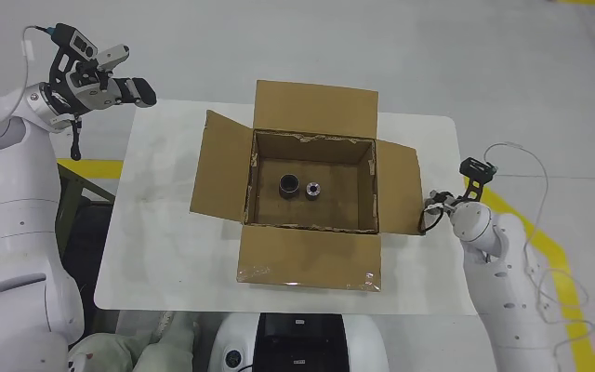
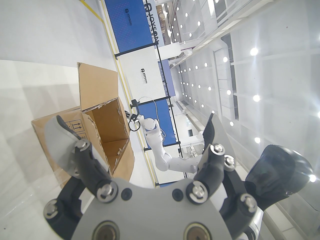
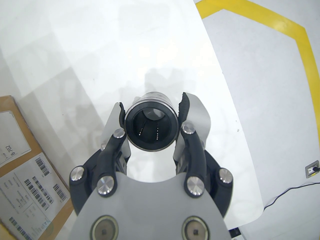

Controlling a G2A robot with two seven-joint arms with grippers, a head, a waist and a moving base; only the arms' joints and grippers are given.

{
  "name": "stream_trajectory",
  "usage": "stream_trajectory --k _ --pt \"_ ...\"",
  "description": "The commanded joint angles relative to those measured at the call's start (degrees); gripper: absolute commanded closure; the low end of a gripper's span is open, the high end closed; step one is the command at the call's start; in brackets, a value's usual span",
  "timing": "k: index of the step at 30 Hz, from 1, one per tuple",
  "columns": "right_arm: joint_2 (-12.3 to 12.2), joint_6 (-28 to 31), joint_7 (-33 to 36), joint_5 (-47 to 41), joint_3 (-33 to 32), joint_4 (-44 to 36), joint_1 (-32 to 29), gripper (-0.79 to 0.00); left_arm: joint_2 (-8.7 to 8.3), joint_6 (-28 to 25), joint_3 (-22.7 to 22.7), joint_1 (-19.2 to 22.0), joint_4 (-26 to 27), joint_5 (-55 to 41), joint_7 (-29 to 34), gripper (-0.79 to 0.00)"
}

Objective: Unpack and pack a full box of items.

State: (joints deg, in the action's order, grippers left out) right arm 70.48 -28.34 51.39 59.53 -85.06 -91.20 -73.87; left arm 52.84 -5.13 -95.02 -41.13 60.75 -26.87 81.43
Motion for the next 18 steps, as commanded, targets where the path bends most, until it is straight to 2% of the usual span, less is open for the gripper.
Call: stream_trajectory --k 1,9,18 --pt "-0.1 -0.5 -0.2 0.3 -0.5 -1.2 -0.5 -0.462 0.00 0.0 0.0 0.0 0.0 0.0 0.0 -0.785" --pt "-0.5 -3.4 0.1 4.6 -3.4 -10.0 -3.9 -0.533 0.00 0.0 0.0 0.0 0.0 0.0 0.0 -0.785" --pt "-0.7 -4.4 1.8 7.8 -5.4 -19.9 -6.2 -0.566 0.00 0.0 0.0 0.0 0.0 0.0 0.0 -0.785"
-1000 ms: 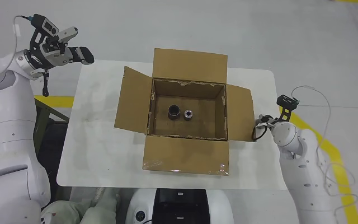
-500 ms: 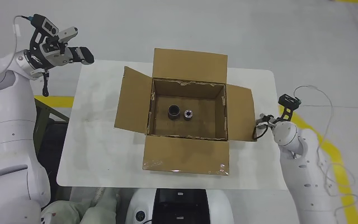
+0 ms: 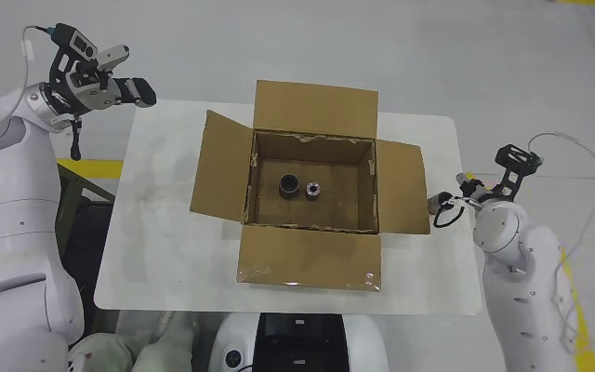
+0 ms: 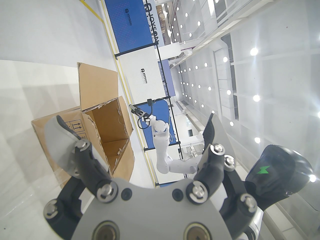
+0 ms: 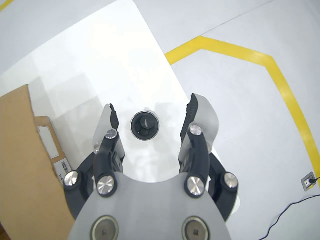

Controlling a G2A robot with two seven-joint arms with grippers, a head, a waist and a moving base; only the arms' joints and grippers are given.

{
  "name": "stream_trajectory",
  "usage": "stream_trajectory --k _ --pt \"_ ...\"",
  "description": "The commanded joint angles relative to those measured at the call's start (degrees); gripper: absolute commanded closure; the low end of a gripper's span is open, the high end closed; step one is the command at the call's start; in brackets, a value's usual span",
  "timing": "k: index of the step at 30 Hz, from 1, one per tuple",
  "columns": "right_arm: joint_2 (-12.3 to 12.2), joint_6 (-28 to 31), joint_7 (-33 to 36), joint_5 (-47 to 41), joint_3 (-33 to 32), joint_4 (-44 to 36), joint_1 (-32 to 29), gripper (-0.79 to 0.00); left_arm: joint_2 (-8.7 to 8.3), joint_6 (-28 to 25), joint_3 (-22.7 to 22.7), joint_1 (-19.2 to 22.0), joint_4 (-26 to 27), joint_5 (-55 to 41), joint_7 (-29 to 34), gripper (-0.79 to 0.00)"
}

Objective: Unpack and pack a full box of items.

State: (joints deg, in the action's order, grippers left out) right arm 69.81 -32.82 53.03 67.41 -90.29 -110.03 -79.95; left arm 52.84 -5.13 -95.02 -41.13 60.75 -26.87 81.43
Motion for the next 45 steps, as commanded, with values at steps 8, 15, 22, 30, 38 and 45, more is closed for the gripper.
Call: stream_trajectory --k 8,15,22,30,38,45 --pt "0.1 3.5 1.8 -2.2 0.0 -9.1 -1.1 -0.606 0.00 0.0 0.0 0.0 0.0 0.0 0.0 -0.785" --pt "0.3 6.3 3.4 -1.6 4.5 -13.7 0.7 -0.631 0.00 0.0 0.0 0.0 0.0 0.0 0.0 -0.785" --pt "0.6 10.6 5.3 0.1 11.7 -16.8 3.4 -0.656 0.00 0.0 0.0 0.0 0.0 0.0 0.0 -0.785" --pt "1.0 17.3 9.1 1.4 19.9 -16.2 7.1 -0.634 0.00 0.0 0.0 0.0 0.0 0.0 0.0 -0.785" --pt "1.7 23.2 11.5 0.6 27.1 -13.3 10.5 -0.628 0.00 0.0 0.0 0.0 0.0 0.0 0.0 -0.785" --pt "2.6 25.5 12.5 -1.0 31.4 -7.1 14.6 -0.665 0.00 0.0 0.0 0.0 0.0 0.0 0.0 -0.785"
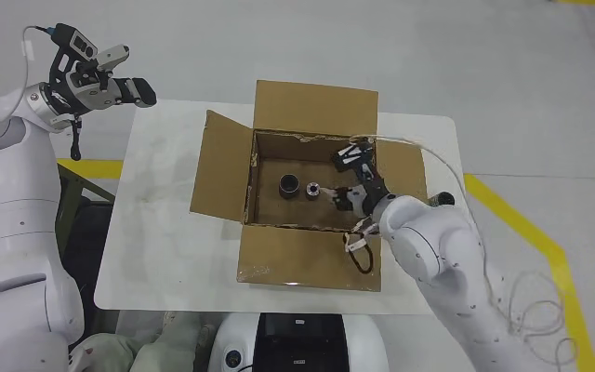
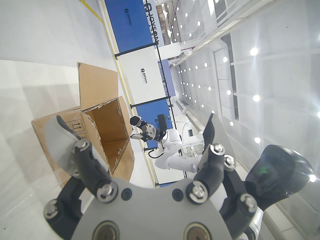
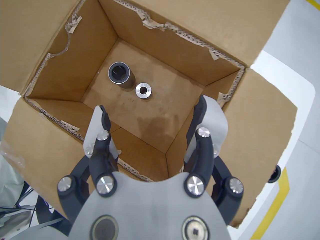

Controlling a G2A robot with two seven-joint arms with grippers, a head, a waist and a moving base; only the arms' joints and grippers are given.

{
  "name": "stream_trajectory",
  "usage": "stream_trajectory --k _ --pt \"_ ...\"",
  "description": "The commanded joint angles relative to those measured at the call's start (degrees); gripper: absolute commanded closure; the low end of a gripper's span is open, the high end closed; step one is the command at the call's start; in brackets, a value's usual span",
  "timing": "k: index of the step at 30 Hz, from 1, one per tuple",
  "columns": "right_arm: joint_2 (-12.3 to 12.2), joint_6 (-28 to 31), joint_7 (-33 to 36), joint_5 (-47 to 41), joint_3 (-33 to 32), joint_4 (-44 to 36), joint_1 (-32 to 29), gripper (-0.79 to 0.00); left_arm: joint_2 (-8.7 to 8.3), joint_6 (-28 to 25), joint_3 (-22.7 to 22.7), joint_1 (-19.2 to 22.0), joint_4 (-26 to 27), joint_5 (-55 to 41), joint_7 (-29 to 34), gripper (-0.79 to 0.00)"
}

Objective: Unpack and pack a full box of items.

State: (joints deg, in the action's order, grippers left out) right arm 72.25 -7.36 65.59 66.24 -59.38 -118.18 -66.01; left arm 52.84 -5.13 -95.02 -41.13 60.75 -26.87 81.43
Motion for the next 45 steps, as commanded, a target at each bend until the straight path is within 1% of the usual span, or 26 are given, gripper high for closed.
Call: stream_trajectory --k 1,8,14,17,22,28,34,45 --pt "0.3 0.2 -0.2 0.2 1.1 2.1 1.3 -0.668 0.00 0.0 0.0 0.0 0.0 0.0 0.0 -0.785" --pt "1.5 1.2 -0.3 -1.8 4.8 9.6 6.4 -0.683 0.00 0.0 0.0 0.0 0.0 0.0 0.0 -0.785" --pt "2.4 4.0 1.0 -5.1 7.2 15.1 10.2 -0.680 0.00 0.0 0.0 0.0 0.0 0.0 0.0 -0.785" --pt "2.7 5.6 1.2 -6.0 8.0 16.9 11.1 -0.665 0.00 0.0 0.0 0.0 0.0 0.0 0.0 -0.785" --pt "3.0 7.9 1.3 -7.7 8.4 19.8 12.2 -0.665 0.00 0.0 0.0 0.0 0.0 0.0 0.0 -0.785" --pt "3.5 9.9 -0.2 -8.0 10.2 23.0 13.4 -0.680 0.00 0.0 0.0 0.0 0.0 0.0 0.0 -0.785" --pt "4.2 10.5 -1.9 -7.5 12.1 26.5 14.7 -0.699 0.00 0.0 0.0 0.0 0.0 0.0 0.0 -0.785" --pt "5.6 10.1 -4.0 -7.1 14.7 34.0 17.5 -0.693 0.00 0.0 0.0 0.0 0.0 0.0 0.0 -0.785"
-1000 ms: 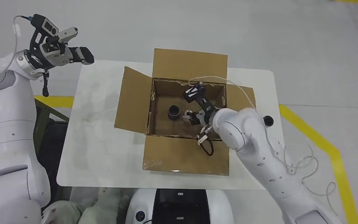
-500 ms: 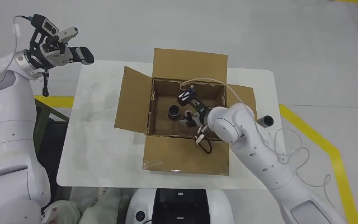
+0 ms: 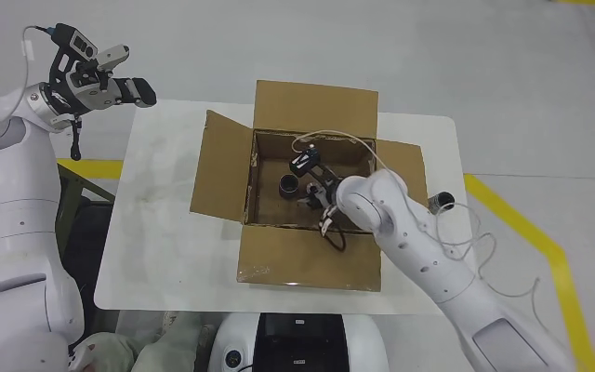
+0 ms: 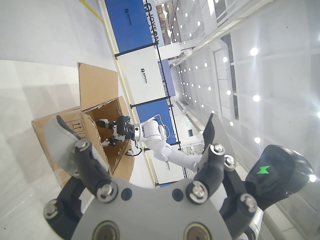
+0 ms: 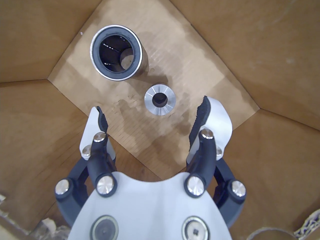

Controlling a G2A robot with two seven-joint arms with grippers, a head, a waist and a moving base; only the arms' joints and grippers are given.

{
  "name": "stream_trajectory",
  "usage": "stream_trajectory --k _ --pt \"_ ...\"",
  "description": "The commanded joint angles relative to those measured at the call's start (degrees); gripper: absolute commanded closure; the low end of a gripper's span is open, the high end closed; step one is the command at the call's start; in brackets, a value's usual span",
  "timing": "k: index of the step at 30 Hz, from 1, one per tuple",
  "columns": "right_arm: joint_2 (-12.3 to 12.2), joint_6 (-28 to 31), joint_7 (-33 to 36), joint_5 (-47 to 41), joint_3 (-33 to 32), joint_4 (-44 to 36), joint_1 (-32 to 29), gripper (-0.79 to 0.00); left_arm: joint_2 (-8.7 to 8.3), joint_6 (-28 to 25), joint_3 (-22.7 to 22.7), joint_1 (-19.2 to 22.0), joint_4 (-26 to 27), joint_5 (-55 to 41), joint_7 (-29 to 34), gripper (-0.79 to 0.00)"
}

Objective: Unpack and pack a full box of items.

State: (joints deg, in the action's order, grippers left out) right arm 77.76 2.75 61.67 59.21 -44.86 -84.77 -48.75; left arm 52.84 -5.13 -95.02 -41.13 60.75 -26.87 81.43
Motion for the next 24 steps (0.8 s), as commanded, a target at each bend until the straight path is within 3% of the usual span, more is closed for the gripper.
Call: stream_trajectory --k 1,20,21,22,24 --pt "0.2 -0.1 -0.1 -0.1 0.3 1.3 0.4 -0.696 0.00 0.0 0.0 0.0 0.0 0.0 0.0 -0.785" --pt "2.7 0.3 -2.2 -3.3 2.4 10.4 4.1 -0.668 0.00 0.0 0.0 0.0 0.0 0.0 0.0 -0.785" --pt "2.7 0.5 -2.2 -3.5 2.4 10.6 4.3 -0.622 0.00 0.0 0.0 0.0 0.0 0.0 0.0 -0.785" --pt "2.8 0.6 -2.2 -3.7 2.4 10.9 4.4 -0.465 0.00 0.0 0.0 0.0 0.0 0.0 0.0 -0.785" --pt "3.0 0.7 -2.3 -3.9 2.4 11.4 4.6 -0.391 0.00 0.0 0.0 0.0 0.0 0.0 0.0 -0.785"
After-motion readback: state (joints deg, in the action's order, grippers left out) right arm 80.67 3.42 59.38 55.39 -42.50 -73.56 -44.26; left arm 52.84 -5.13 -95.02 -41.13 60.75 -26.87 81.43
